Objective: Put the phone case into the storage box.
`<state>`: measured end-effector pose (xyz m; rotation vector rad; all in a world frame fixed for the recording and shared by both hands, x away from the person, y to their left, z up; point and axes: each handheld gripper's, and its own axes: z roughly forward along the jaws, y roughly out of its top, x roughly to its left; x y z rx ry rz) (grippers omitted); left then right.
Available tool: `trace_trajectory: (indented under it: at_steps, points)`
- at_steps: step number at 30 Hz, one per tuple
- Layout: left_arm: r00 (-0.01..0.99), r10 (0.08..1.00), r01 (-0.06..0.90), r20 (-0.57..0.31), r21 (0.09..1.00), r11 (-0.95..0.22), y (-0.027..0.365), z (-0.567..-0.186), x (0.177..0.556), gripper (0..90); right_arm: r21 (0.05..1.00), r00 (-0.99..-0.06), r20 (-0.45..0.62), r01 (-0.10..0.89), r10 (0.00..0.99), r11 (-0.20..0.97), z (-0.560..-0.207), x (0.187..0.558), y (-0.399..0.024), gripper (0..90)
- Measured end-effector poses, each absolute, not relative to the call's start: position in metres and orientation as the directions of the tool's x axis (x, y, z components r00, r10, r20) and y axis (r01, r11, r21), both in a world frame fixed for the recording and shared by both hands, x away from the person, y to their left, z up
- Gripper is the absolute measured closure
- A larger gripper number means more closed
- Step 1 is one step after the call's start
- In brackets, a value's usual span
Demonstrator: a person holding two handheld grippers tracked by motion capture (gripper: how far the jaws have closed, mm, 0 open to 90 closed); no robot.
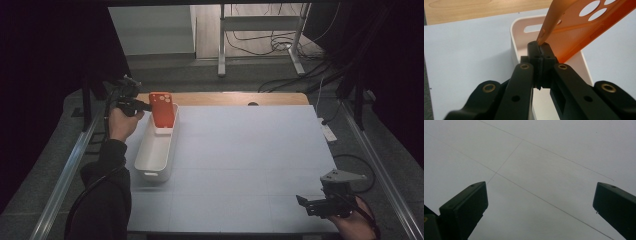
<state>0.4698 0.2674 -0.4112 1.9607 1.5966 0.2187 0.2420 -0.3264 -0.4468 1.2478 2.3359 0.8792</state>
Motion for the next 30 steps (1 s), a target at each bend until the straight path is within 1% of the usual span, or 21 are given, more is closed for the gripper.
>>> trace_trajectory:
  at_steps: [14,22,25,28,30]
  points:
    - [0.238,0.944,0.853,-0.229,0.514,-0.091,0.264,-0.431,0.479,88.9,0.663,-0.555,-0.016,0.617,0.832,0.424,-0.447,0.242,-0.326,0.0]
    - [0.233,0.942,0.856,-0.244,0.511,-0.079,0.261,-0.440,0.483,88.6,0.664,-0.556,-0.016,0.615,0.831,0.425,-0.447,0.242,-0.326,0.0]
    - [0.228,0.943,0.854,-0.244,0.516,-0.073,0.261,-0.443,0.484,86.4,0.664,-0.557,-0.015,0.615,0.830,0.425,-0.447,0.242,-0.326,0.0]
    - [0.232,0.940,0.840,-0.251,0.538,-0.064,0.261,-0.443,0.484,81.1,0.663,-0.558,-0.015,0.616,0.830,0.425,-0.447,0.242,-0.326,0.0]
    - [0.237,0.942,0.834,-0.239,0.547,-0.071,0.260,-0.442,0.484,78.0,0.663,-0.558,-0.014,0.616,0.830,0.425,-0.447,0.242,-0.326,0.0]
